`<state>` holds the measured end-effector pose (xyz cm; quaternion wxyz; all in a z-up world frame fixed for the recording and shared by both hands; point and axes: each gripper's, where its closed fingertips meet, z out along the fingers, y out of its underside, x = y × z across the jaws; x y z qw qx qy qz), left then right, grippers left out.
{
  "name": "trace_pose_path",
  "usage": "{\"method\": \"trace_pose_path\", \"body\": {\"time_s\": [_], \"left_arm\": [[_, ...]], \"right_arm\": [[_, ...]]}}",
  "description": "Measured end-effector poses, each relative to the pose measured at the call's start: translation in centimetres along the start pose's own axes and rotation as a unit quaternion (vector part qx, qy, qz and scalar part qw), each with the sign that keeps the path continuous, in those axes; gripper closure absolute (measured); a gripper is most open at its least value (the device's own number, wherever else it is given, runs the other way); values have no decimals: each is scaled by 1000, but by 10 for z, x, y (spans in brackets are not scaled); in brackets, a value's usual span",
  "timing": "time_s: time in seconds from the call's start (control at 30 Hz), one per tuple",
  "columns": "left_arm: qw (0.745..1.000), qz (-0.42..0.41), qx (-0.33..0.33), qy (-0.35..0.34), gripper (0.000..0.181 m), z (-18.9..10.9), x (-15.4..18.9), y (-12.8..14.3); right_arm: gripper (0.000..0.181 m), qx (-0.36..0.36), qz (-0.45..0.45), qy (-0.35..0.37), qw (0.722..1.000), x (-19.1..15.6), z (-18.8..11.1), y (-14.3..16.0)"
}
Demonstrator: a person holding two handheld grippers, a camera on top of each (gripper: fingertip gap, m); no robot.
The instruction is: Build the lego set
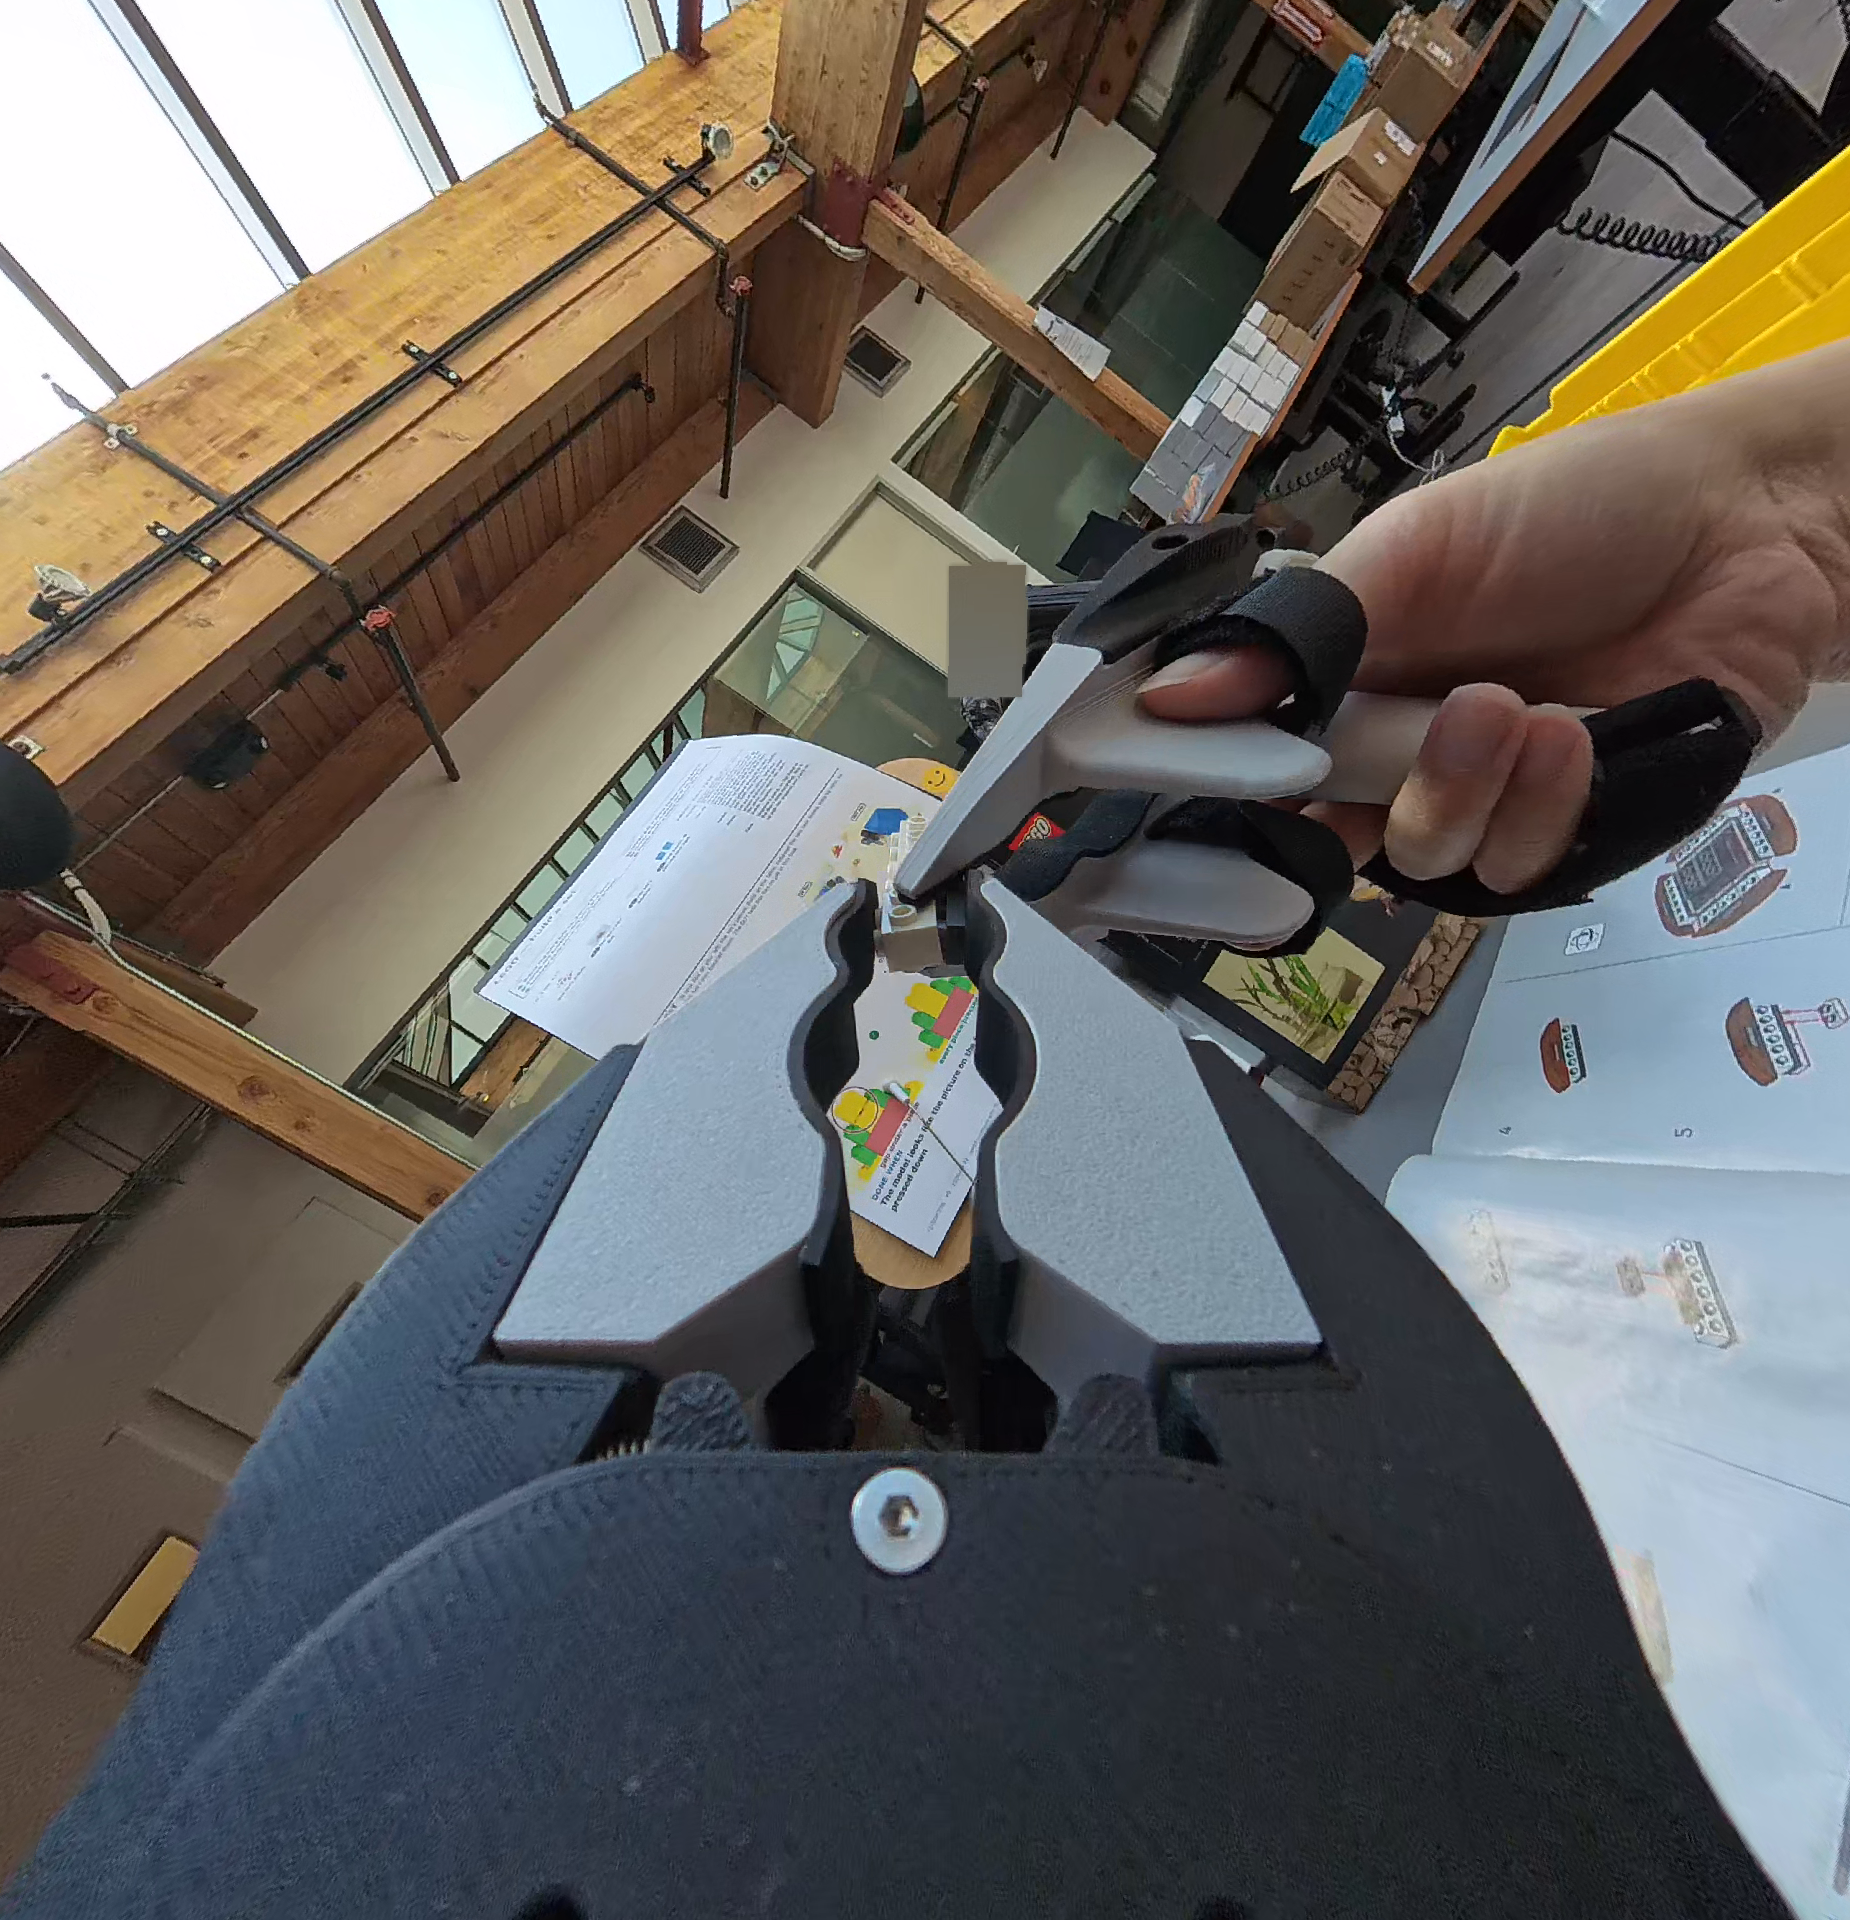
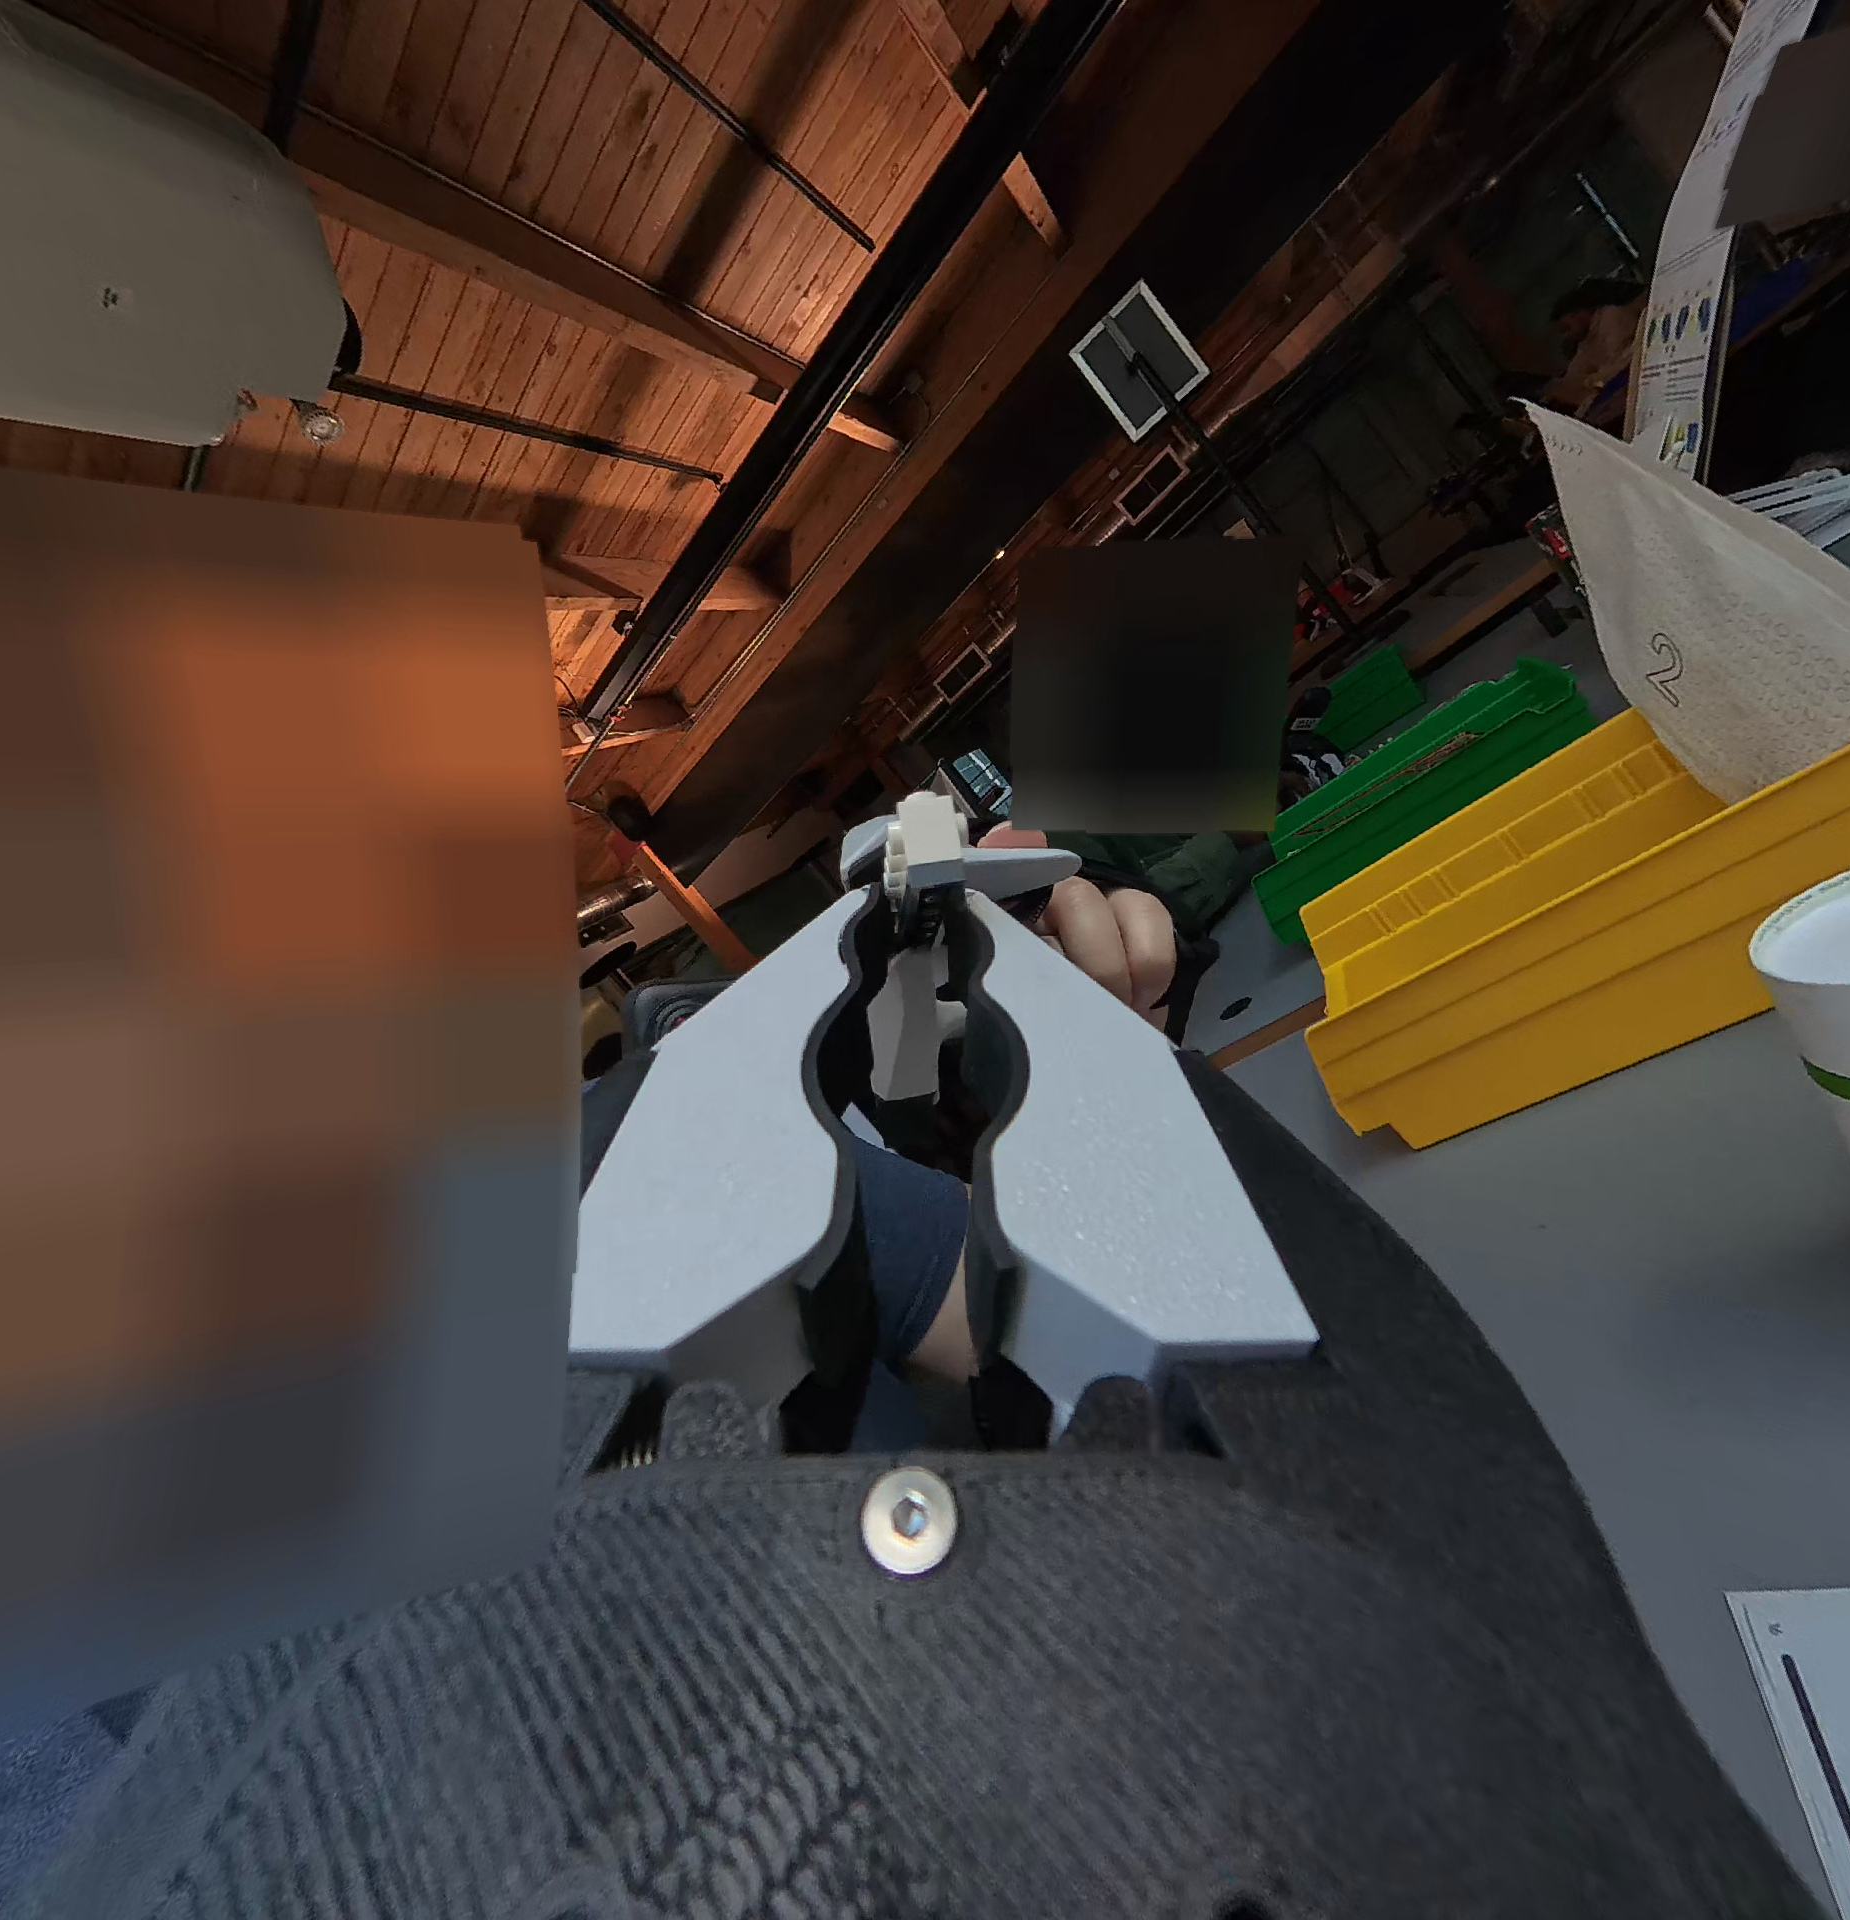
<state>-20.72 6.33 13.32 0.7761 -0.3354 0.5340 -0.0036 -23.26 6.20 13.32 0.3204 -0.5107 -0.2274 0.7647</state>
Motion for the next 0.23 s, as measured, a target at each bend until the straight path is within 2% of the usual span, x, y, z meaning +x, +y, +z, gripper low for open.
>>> {"method": "trace_pose_path", "body": {"time_s": [0.03,0.23], "left_arm": [[1000,-1,-3,1,167,0,0,1],[1000,-17,-8,-5,167,2,-2,4]], "right_arm": [[173,2,-3,5,1000,2,0,0],[172,19,-6,9,1000,4,1,-3]]}}
